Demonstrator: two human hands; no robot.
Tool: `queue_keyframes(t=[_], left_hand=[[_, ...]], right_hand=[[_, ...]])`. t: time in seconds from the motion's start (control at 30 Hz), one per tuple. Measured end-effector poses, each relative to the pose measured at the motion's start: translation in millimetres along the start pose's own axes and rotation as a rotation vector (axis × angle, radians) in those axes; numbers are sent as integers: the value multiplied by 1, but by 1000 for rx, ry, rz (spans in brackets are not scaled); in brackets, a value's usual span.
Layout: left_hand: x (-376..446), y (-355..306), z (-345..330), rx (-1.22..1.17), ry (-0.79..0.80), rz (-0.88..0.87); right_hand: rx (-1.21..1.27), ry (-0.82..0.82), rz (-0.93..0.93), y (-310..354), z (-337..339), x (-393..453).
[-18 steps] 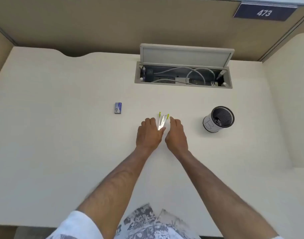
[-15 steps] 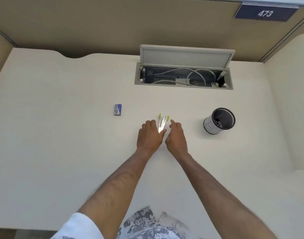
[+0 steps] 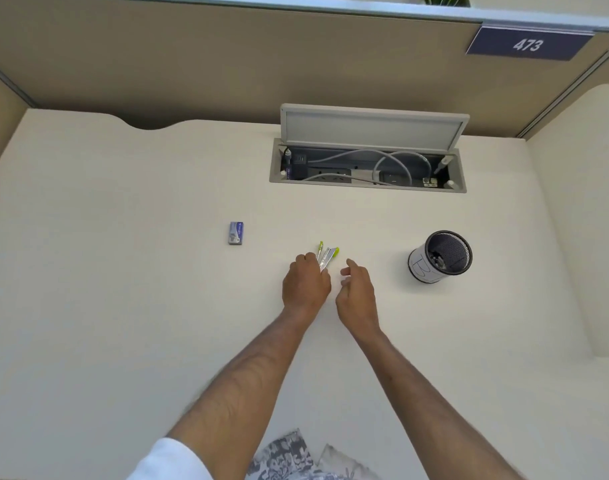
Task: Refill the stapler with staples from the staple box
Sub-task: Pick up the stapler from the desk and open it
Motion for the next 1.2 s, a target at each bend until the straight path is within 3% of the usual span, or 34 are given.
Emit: queue_keyframes(t=[0.27, 0.4, 0.6, 0.77, 0.9, 1.03, 1.2], left_hand=[[-34, 30, 0, -788, 124, 206], [-69, 33, 18, -1001, 125, 194], [-120, 30, 59, -1087, 125, 130], [-146, 17, 96, -1102, 109, -24], [-155, 12, 123, -1026, 32, -93], [-155, 5, 160, -779, -175, -272], [-154, -3, 161, -778, -97, -333]], right_hand=[[210, -65, -39, 14, 14, -18], [353, 6, -141, 24, 16, -33], [728, 260, -187, 58, 13, -58], [939, 356, -139, 89, 19, -78], [970, 419, -93, 111, 24, -90], [925, 432, -86, 120, 28, -97], [930, 477, -115, 123, 25, -105]])
Point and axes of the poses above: each hand's wrist, its own x-axis towards the middle knuckle, its own z-axis out of the back of the hand, y = z × x, the point moved 9 cm from there along x, towards the middle knuckle, and after that the axes turned 4 degrees about x, right-handed, at the moved point
